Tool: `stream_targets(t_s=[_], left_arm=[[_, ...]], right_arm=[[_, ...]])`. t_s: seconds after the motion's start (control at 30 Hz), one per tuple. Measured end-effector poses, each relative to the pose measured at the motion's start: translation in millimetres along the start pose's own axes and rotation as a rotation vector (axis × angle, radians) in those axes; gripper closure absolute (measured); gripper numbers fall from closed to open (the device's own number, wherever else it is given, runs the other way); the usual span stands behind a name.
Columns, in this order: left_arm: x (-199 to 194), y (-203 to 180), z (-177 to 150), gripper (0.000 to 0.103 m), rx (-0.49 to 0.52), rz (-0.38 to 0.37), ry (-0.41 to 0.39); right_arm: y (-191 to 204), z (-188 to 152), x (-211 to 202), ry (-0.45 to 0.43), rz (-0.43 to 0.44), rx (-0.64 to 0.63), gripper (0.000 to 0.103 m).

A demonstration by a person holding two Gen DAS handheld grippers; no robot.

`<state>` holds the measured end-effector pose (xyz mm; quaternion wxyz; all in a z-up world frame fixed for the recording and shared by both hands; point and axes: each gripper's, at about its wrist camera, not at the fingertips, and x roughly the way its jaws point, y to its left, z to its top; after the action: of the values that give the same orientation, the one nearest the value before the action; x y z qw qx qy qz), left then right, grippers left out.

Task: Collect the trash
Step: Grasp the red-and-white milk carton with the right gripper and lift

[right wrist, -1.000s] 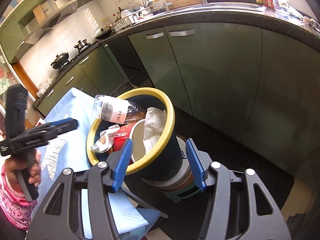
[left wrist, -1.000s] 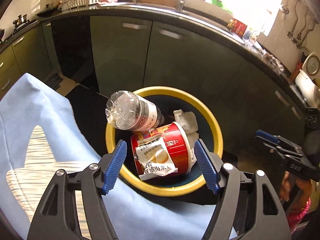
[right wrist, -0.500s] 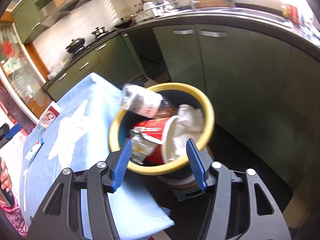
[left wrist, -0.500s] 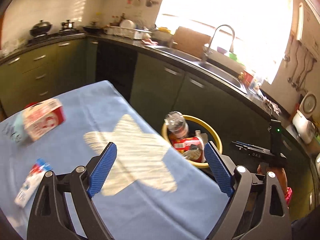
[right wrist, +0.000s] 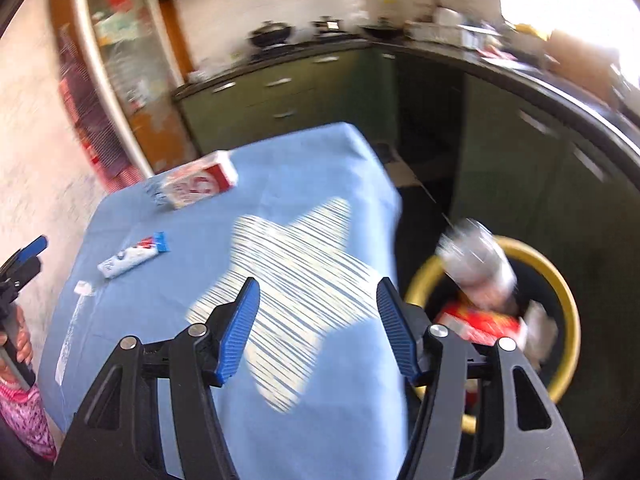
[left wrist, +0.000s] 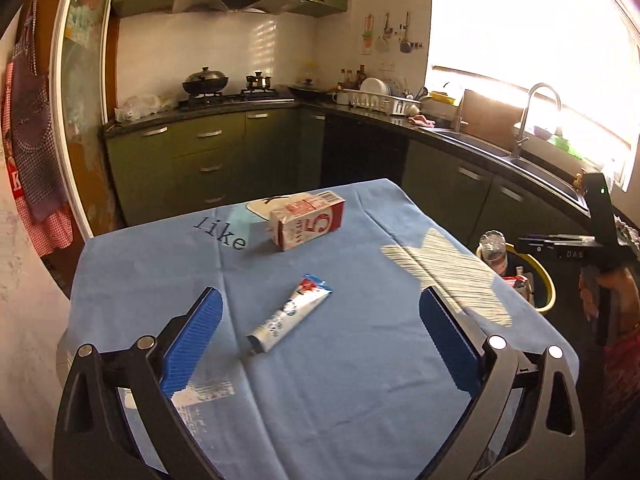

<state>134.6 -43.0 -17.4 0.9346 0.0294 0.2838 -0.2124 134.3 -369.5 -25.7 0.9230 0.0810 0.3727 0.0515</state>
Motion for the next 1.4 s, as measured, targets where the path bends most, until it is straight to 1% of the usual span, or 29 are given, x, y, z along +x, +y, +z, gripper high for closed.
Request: stream_targets(t_s=[0.07,0.17,0.23,0.3,0.37,0.4,0.57,0.6,0.63,0.73,0.8,0.87,0.93,1.07,1.17,1.23,1.27,1.33,1.4], left_arm=[[6,13,-4,0.006,-0.009,-0.002,0.001],[21,34,-13,0.006,-0.059,-0.012,0.024],[30,46,-19,0.006,-0.099,-0.026,0.037],[37,54,-23,0.006,-0.133,-0.044,0.051],[41,57,-25,0.006,-0.153,-0.061,0.055],[42,59,-26,0.006,-0.162,-0.067,0.056],[41,62,-27,0.006,-0.198,-0.081,0.048],[41,63,-27,0.006,-0.205,-0.085,0.047],[42,64,-27,0.006,-0.210,-0.084,0.047],[42,64,-28,0.006,-0.205,-0.073,0.045],[43,63,-28,0.006,-0.201,-0.074,0.048],[44,62,-28,0.006,-0.201,-0.076,0.054],[47,61,-30,0.006,-0.203,-0.079,0.062],[49,59,-32,0.006,-0.196,-0.074,0.073],[50,59,-33,0.006,-0.199,-0.075,0.079],[51,58,-32,0.006,-0.197,-0.077,0.080],[51,57,-33,0.006,-0.196,-0.078,0.080],[50,56,-32,0.006,-0.190,-0.078,0.078],[50,53,-32,0.006,-0.182,-0.077,0.076]], right_arm=[[29,19,16,0.017,0.034,-0.086,0.044],[73,47,40,0.031,0.066,-0.239,0.044],[96,63,59,0.049,0.079,-0.338,0.044],[114,80,83,0.085,0.102,-0.420,0.044],[127,94,113,0.118,0.131,-0.503,0.044],[132,99,124,0.126,0.130,-0.541,0.044],[152,125,187,0.192,0.096,-0.768,0.043],[155,129,198,0.209,0.088,-0.806,0.040],[156,131,206,0.228,0.092,-0.834,0.037],[164,137,227,0.258,0.096,-0.932,0.036],[169,138,238,0.293,0.123,-0.984,0.036],[174,136,247,0.332,0.147,-1.029,0.036],[177,135,253,0.353,0.157,-1.057,0.036],[180,135,259,0.391,0.180,-1.061,0.038],[178,134,256,0.416,0.191,-1.050,0.044],[174,131,254,0.458,0.218,-1.021,0.052],[173,128,252,0.471,0.227,-1.017,0.054],[170,118,248,0.515,0.248,-1.008,0.063],[170,110,247,0.543,0.270,-0.981,0.064]])
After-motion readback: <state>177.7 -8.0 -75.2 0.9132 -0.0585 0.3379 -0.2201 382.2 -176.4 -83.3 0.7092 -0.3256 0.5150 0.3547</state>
